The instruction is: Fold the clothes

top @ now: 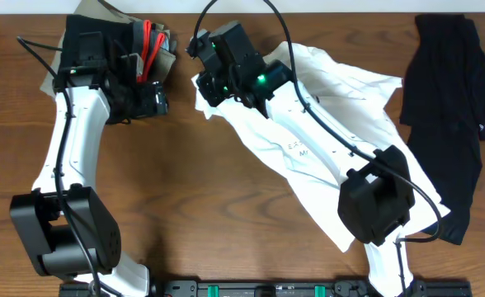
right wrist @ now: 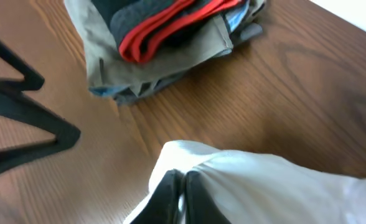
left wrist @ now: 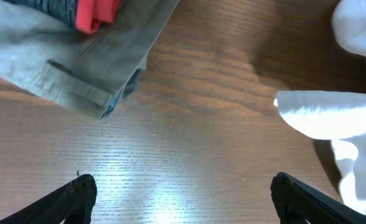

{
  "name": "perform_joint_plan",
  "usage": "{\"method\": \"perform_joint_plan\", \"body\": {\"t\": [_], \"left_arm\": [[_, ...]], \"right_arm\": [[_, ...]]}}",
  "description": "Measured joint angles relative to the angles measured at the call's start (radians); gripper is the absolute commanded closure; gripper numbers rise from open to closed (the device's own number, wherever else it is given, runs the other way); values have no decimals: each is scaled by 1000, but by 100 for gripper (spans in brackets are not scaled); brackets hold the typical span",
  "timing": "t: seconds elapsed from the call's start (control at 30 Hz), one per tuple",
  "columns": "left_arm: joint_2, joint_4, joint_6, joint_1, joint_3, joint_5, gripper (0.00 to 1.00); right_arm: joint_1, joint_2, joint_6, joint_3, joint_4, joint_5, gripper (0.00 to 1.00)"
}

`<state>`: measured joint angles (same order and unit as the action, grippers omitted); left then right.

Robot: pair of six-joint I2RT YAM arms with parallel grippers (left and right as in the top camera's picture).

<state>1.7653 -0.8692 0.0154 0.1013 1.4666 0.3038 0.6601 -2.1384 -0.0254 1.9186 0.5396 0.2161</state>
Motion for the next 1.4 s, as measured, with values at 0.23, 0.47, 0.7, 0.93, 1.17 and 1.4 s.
{"method": "perform_joint_plan", "body": {"t": [0.23, 0.47, 0.7, 0.93, 1.17, 1.4], "left_arm": [[-14, -63, 37, 0, 0, 1, 9], [-29, -107, 150, -24, -1, 88, 9], [-30, -50, 243, -143, -73, 113, 9], [-3, 42, 220, -205, -135, 5, 16], [76, 143, 216, -255, -135, -81, 21], [196, 189, 215, -286, -135, -113, 34]], "right_arm": [[-15, 2, 3, 3, 85, -9, 1], [-90, 84, 2, 4, 338, -15, 1], [-193, 212, 2, 14, 498, -14, 9], [-294, 219, -2, 17, 592, -15, 25], [-338, 219, -1, 17, 624, -16, 28], [-338, 219, -1, 17, 637, -26, 29]]}}
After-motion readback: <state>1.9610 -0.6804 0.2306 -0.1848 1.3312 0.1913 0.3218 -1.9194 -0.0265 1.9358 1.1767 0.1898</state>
